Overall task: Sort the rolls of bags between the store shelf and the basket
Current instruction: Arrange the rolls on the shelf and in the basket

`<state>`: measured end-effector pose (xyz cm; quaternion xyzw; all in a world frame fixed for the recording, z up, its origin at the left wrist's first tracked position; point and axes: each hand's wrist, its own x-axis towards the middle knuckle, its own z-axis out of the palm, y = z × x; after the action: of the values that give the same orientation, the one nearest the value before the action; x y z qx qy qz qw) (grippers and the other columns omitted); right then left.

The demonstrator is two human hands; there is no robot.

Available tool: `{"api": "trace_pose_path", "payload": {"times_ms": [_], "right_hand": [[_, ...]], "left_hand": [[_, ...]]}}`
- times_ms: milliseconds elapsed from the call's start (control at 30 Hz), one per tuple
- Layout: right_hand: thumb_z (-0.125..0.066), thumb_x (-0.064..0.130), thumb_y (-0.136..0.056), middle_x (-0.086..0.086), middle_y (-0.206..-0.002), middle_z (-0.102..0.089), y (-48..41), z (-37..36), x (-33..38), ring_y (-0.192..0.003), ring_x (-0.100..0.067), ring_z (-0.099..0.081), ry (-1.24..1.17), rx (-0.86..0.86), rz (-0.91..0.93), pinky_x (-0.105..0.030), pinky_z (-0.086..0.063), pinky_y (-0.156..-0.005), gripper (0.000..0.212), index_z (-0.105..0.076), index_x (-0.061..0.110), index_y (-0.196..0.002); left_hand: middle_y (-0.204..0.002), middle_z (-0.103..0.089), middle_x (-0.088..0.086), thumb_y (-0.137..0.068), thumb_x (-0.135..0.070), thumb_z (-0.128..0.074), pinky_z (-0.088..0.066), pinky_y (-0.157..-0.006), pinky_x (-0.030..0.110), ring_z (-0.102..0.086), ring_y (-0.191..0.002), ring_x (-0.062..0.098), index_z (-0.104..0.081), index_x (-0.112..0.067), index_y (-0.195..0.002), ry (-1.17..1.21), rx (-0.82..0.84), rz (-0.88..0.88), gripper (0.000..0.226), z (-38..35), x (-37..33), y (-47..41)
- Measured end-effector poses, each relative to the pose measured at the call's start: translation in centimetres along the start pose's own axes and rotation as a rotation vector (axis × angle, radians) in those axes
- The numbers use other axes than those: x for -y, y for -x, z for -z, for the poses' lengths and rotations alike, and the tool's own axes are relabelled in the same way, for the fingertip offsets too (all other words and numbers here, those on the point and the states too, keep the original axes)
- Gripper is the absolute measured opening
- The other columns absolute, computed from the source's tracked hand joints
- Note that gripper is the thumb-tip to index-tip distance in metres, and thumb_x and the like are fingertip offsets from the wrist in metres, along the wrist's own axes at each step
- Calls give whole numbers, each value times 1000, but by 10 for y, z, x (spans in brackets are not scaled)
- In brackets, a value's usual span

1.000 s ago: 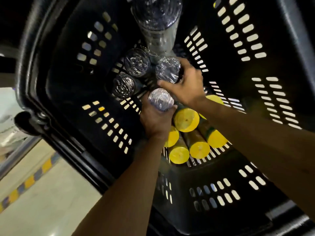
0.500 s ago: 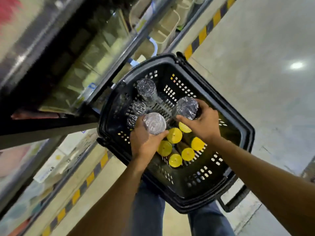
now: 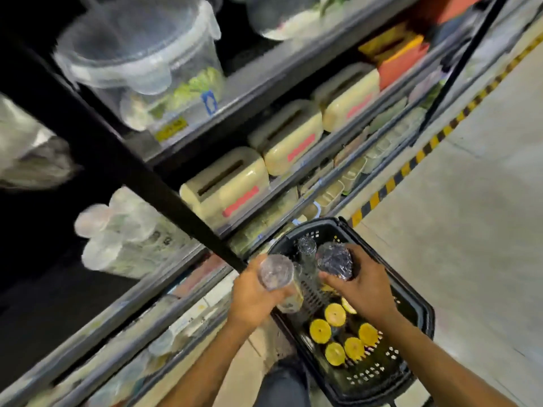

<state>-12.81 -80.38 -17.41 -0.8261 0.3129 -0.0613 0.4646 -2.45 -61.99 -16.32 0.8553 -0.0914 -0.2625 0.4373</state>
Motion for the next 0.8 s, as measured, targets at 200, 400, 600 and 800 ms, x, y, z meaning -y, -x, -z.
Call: {"api": "trace_pose_path", "payload": {"times_ms": [200,400,600,800], "right_hand": [[-83,43,-64,5,-94,-70,31,12,77,-86,-8,-66,-30,109,194,-28,-54,-80,58,-63,19,-112],[-82,49,-58,9,-94,-70,55,-3,139,-86,-3,-66,-108,206,285,-30,-56,-82,58,-63,26,-108],[-83,39,-65,21,-83,-61,70,-13,201,-78,10,-57,-106,250,435,-4,-44,-63,42,-55,38,-96],[-84,44,-59,20,-84,-66,56,-43,246,-80,5,-63,-98,322,462,-15,-54,-70,41,-59,41,-91]], "left_hand": [[-100,-59,-15,-59,-30,-89,-47,-74,11,-58,-91,0,-49,-36,-104,-54,-154,-44,61,57,-16,71],[-107,-58,-12,-66,-40,-83,-44,-84,22,-57,-103,10,-51,-27,-123,-125,-332,-103,67,123,-39,125],[-120,-61,-7,-67,-52,-78,-48,-88,26,-58,-110,13,-50,-25,-132,-141,-521,-116,76,193,-56,146],[-109,-58,-7,-67,-45,-81,-48,-85,26,-56,-101,12,-53,-23,-127,-90,-666,-171,69,258,-77,131]]}}
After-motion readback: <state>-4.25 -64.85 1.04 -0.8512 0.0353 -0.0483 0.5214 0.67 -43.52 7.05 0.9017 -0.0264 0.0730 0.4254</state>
